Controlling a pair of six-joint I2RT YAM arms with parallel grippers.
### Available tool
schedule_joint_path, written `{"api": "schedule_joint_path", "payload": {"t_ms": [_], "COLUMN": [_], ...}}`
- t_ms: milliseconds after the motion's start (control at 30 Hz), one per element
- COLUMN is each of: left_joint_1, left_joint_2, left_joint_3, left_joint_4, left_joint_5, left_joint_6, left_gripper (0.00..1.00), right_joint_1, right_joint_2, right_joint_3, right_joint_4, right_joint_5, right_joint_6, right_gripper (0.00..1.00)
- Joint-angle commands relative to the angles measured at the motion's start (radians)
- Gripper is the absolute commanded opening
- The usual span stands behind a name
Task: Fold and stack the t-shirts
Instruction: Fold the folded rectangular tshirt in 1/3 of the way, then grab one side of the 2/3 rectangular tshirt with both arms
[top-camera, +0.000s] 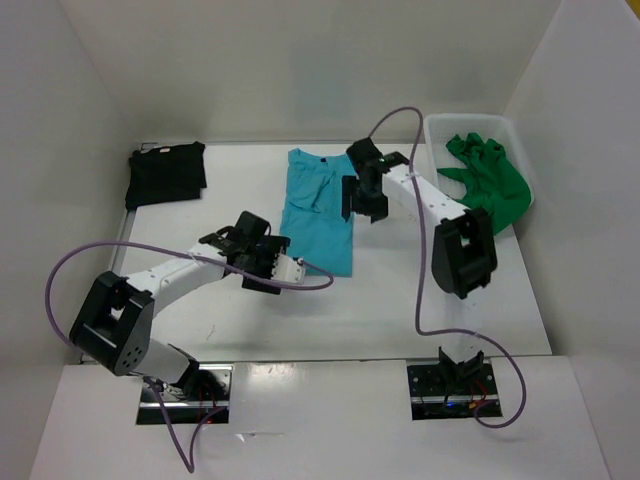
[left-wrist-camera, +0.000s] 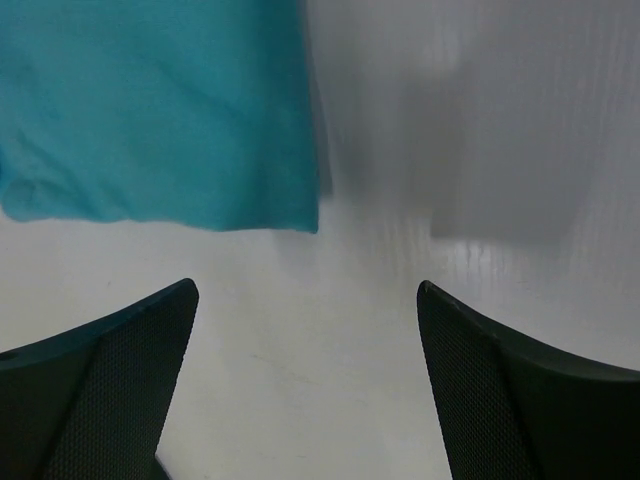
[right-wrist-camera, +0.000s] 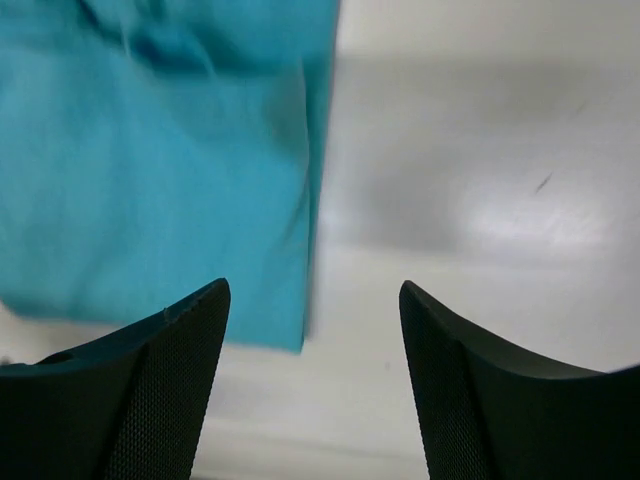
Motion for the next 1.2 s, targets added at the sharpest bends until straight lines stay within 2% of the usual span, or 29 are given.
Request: {"api": "schedule_joint_path", "payload": {"t_ms": [0,33,133,267,367,400,433,533,633,700,800,967,1000,1033,1167], "left_joint_1": [-0.022,-0.022,-0.059,-0.088,-0.097,-0.097,-0.097,-0.097,-0.097,-0.097,-0.097,-0.097,-0.097,-0.106,-0.106], "left_joint_2": [0.019,0.031,0.070,0.139,0.199,0.208,0.219,0.219,0.219,0.219,0.219,0.219,0.219,0.219,0.210], "left_joint_3": [0.002,0.002,0.003,0.022,0.044,0.044,0.032,0.032,0.032,0.032,0.032,0.032,0.041,0.041,0.041], "left_joint_4": [-0.005,-0.015,0.040,0.123,0.161,0.172,0.172,0.187,0.198,0.198,0.198,0.198,0.198,0.198,0.198], "left_joint_5": [0.039,0.039,0.029,-0.037,-0.099,-0.126,-0.126,-0.139,-0.151,-0.151,-0.151,-0.140,-0.140,-0.140,-0.131], "left_joint_6": [0.099,0.099,0.087,0.010,-0.031,-0.040,-0.040,-0.040,-0.080,-0.080,-0.080,-0.102,-0.102,-0.111,-0.120], "left_gripper": [0.96,0.96,0.96,0.96,0.91,0.88,0.82,0.74,0.54,0.46,0.44,0.29,0.29,0.27,0.24], "right_joint_1": [-0.018,-0.019,0.007,0.018,0.018,0.030,0.031,0.064,0.090,0.099,0.100,0.100,0.100,0.100,0.090], "right_joint_2": [-0.146,-0.190,-0.233,-0.264,-0.288,-0.288,-0.288,-0.298,-0.298,-0.298,-0.284,-0.232,-0.212,-0.203,-0.167], "right_joint_3": [-0.245,-0.343,-0.465,-0.535,-0.574,-0.588,-0.588,-0.608,-0.638,-0.654,-0.678,-0.678,-0.678,-0.665,-0.652], "right_joint_4": [0.181,0.224,0.275,0.295,0.320,0.320,0.329,0.329,0.340,0.353,0.354,0.387,0.401,0.412,0.432], "right_joint_5": [-0.195,-0.213,-0.245,-0.255,-0.273,-0.284,-0.284,-0.284,-0.284,-0.295,-0.295,-0.285,-0.285,-0.285,-0.276], "right_joint_6": [0.076,0.092,0.138,0.168,0.193,0.204,0.204,0.225,0.245,0.259,0.288,0.297,0.297,0.297,0.297], "right_gripper": [0.74,0.74,0.74,0.74,0.74,0.74,0.74,0.74,0.74,0.74,0.74,0.74,0.74,0.68,0.58]}}
